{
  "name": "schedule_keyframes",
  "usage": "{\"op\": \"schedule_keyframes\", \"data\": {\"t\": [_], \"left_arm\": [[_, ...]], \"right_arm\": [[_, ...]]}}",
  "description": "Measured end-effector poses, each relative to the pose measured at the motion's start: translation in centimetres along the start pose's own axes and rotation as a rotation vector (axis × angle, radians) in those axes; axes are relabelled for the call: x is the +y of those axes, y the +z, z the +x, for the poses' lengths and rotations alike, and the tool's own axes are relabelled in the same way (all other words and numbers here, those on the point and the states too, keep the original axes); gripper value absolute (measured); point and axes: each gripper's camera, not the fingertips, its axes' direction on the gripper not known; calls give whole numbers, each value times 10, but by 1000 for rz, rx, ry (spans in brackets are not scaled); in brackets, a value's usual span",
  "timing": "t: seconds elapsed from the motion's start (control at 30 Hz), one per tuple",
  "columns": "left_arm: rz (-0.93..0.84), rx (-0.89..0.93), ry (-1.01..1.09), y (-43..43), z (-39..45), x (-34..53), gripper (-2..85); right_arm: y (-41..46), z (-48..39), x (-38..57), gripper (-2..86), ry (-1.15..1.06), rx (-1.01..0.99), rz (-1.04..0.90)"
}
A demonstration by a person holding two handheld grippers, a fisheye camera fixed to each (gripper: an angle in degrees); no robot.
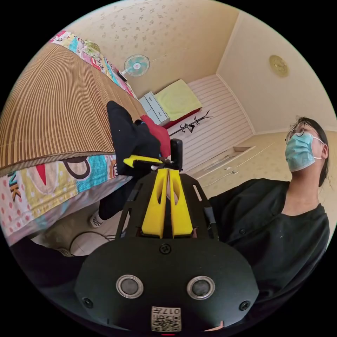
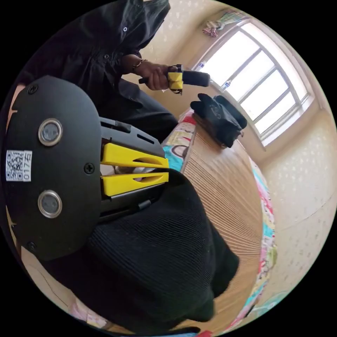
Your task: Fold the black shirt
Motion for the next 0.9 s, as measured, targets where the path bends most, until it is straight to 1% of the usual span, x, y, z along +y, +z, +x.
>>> {"op": "schedule_keyframes", "data": {"t": [0.07, 0.13, 0.2, 0.23, 0.27, 0.3, 0.33, 0.37, 0.4, 0.43, 0.47, 0.5, 0.53, 0.57, 0.6, 0.67, 0.73, 0.77, 0.83, 0.9], "left_arm": [[32, -13, -10, -8, -2, -2, -9], [48, -21, -17, -13, -4, -4, -9], [45, -46, -27, -16, -7, -7, -9], [43, -54, -32, -16, -8, -8, -9], [38, -64, -42, -15, -11, -12, -9], [36, -63, -49, -13, -13, -16, -9], [36, -58, -50, -11, -13, -19, -9], [39, -43, -46, -8, -13, -24, -9], [43, -29, -38, -4, -12, -30, -9], [42, -22, -34, -1, -11, -33, -9], [36, -11, -26, 4, -10, -39, -9], [27, -5, -20, 9, -8, -44, -9], [23, -3, -19, 12, -7, -47, -9], [15, -3, -25, 16, -6, -52, -9], [11, -8, -29, 18, -4, -55, -9], [5, -17, -17, 20, 0, -60, -8], [-1, -32, -12, 18, 3, -63, -6], [6, -45, -16, 16, 4, -64, -3], [45, -34, -21, 8, 3, -63, 6], [158, 74, -33, -3, -4, -61, 47]], "right_arm": [[-22, 3, 8, 43, 10, -96, 67], [-54, 3, -1, 46, -36, -170, 41], [-101, -14, -17, 42, -249, -339, -50], [-113, -17, -20, 42, -299, -364, -77], [-139, -20, -26, 45, -340, -321, -75], [-166, -16, -28, 54, -328, -204, -5], [-180, -12, -28, 61, -307, -139, 39], [-203, 2, -29, 78, -240, -7, 114], [-220, 23, -31, 96, -124, 127, 154], [-227, 36, -31, 101, -47, 197, 173], [-241, 62, -25, 111, 114, 328, 237], [-250, 81, -13, 115, 216, 429, 330], [-252, 90, -7, 117, 254, 448, 367], [-252, 108, 2, 118, 324, 427, 393], [-244, 125, 3, 119, 351, 380, 358], [-224, 141, 4, 115, 381, 358, 275], [-213, 131, 12, 92, 341, 374, 303], [-213, 111, 18, 63, 276, 357, 351], [-220, 74, 27, 47, 139, 265, 428], [-223, 24, 32, 38, -56, 103, 431]]}}
